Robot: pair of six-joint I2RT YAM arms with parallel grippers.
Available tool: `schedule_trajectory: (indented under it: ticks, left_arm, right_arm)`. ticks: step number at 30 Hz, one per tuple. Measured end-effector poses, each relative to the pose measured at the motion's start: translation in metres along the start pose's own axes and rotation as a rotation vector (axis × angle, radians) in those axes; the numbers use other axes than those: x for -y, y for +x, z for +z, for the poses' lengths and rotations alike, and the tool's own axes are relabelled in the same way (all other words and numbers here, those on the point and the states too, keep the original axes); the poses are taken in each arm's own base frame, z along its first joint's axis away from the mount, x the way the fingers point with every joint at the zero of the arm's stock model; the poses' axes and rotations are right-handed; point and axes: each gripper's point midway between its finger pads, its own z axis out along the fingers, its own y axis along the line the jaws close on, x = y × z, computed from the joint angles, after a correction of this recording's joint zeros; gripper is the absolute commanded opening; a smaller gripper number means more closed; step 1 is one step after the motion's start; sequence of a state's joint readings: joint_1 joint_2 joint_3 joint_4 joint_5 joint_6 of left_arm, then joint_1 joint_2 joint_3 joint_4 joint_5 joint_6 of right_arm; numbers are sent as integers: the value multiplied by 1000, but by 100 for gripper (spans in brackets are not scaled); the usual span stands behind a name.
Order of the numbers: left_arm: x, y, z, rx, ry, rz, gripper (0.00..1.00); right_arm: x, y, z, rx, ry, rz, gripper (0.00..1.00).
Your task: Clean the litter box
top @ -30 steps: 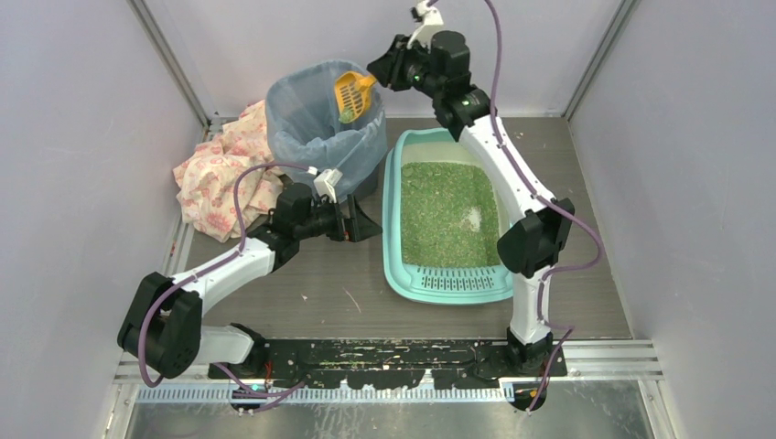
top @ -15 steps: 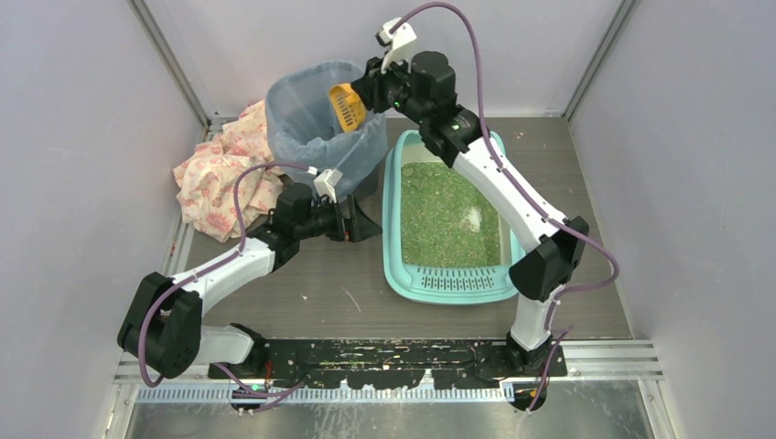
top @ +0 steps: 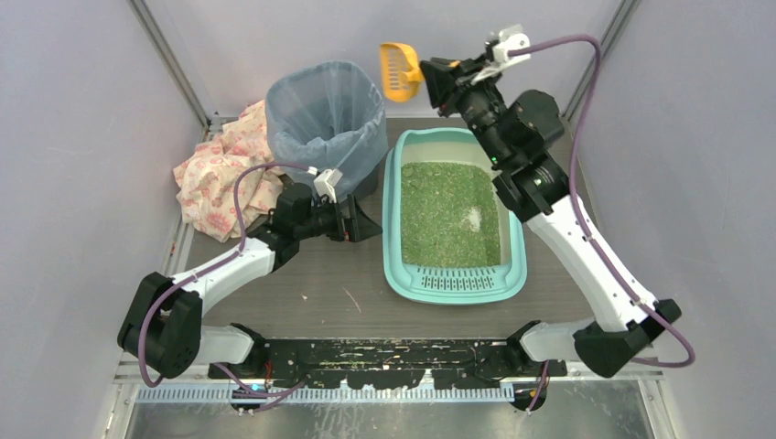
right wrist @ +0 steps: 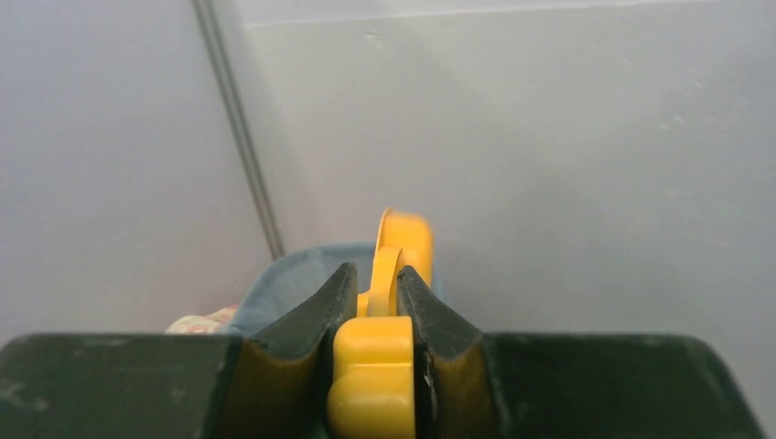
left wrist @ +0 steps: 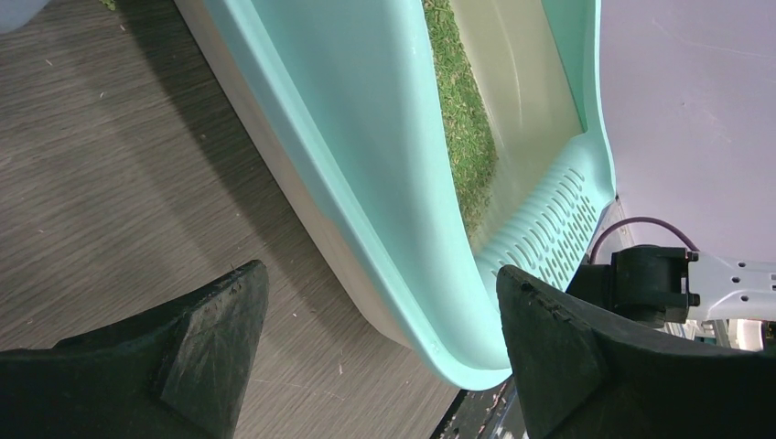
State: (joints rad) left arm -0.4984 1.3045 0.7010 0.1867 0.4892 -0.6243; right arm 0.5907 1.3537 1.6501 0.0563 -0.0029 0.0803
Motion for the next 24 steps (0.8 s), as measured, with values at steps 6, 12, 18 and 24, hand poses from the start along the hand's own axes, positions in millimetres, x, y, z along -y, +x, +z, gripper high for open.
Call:
schedule_trajectory:
  ticks: [6,12,18,24]
  left_arm:
    - [0,0,0,0,0,0,94]
    - [0,1,1,-2,2,0,94]
    - [-2,3,3,-11,-2,-5,94]
    - [-2,4,3,-12,-4,-4,94]
  right_arm:
    - [98,50,-46,-60,272,19,1]
    - [181,175,-107,-318,513,165,1]
    - [181,235,-111,-442,503,305,1]
    - [187,293,-100,-517,477,464,1]
